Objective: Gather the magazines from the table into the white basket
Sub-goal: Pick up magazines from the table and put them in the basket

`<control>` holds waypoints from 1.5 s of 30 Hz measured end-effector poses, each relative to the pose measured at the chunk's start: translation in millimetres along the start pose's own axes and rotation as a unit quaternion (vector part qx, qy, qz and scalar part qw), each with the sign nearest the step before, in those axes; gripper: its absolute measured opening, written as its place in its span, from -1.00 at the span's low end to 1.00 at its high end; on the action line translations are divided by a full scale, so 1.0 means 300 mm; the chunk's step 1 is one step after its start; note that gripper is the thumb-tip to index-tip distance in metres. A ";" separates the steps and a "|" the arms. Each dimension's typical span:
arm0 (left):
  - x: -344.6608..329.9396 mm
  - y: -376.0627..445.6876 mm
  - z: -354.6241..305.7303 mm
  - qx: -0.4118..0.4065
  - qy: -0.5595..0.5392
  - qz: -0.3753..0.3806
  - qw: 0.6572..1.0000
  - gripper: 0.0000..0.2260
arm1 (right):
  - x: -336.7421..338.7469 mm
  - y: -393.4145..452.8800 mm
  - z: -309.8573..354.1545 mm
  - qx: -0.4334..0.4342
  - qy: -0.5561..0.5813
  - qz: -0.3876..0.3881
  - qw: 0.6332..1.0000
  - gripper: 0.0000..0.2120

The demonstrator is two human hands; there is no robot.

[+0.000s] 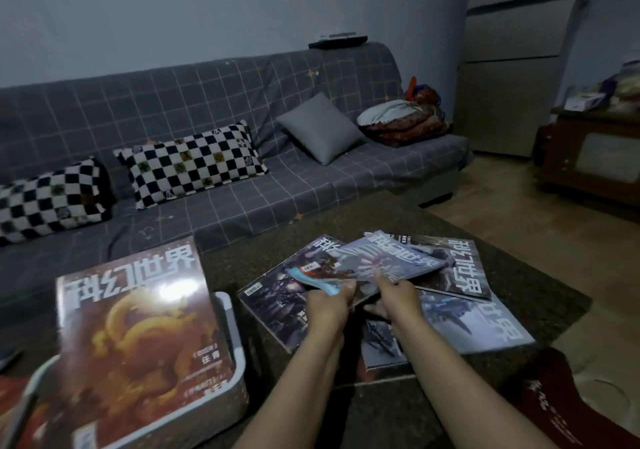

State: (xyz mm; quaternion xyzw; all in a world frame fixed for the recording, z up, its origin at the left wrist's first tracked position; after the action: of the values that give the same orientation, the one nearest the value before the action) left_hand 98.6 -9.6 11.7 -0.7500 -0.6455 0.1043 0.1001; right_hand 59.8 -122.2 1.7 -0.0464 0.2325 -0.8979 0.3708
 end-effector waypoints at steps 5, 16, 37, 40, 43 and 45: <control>0.089 -0.149 0.023 0.056 -0.038 0.001 0.998 -0.79 | 0.043 -0.147 -0.023 0.052 0.057 -0.032 0.997 -0.83; 0.330 -0.309 -0.155 0.019 -0.164 0.064 0.984 -0.84 | 0.192 -0.399 0.071 0.120 0.139 0.159 0.970 -0.77; 1.007 -0.302 -0.278 -0.236 0.063 -0.104 0.964 -0.81 | -0.430 -0.526 0.121 0.298 -0.158 0.232 0.912 -0.76; 1.070 -0.288 -0.260 -0.258 0.079 -0.157 0.950 -0.76 | -0.528 -0.531 0.105 0.333 -0.187 0.202 0.902 -0.80; 1.114 -0.265 -0.215 -0.246 0.098 -0.207 0.942 -0.82 | -0.596 -0.521 0.072 0.352 -0.238 0.152 0.893 -0.88; 1.134 -0.252 -0.186 -0.239 0.131 -0.224 0.936 -0.84 | -0.624 -0.512 0.049 0.345 -0.284 0.129 0.885 -0.91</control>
State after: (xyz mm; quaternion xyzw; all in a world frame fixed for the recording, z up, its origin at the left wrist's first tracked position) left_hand 92.2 337.2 77.4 -0.5944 -0.7841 -0.1771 0.0226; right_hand 99.4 95.7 100.8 -0.1386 -0.2031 -0.8140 0.5263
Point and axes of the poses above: each hand's wrist, its own y-axis towards the middle knuckle, its own x-axis out of the back of the hand, z = x × y, the point moved 3 cm from there along y, towards the middle knuckle, and after that the axes turned 5 degrees about -x, right-handed, at the moved point
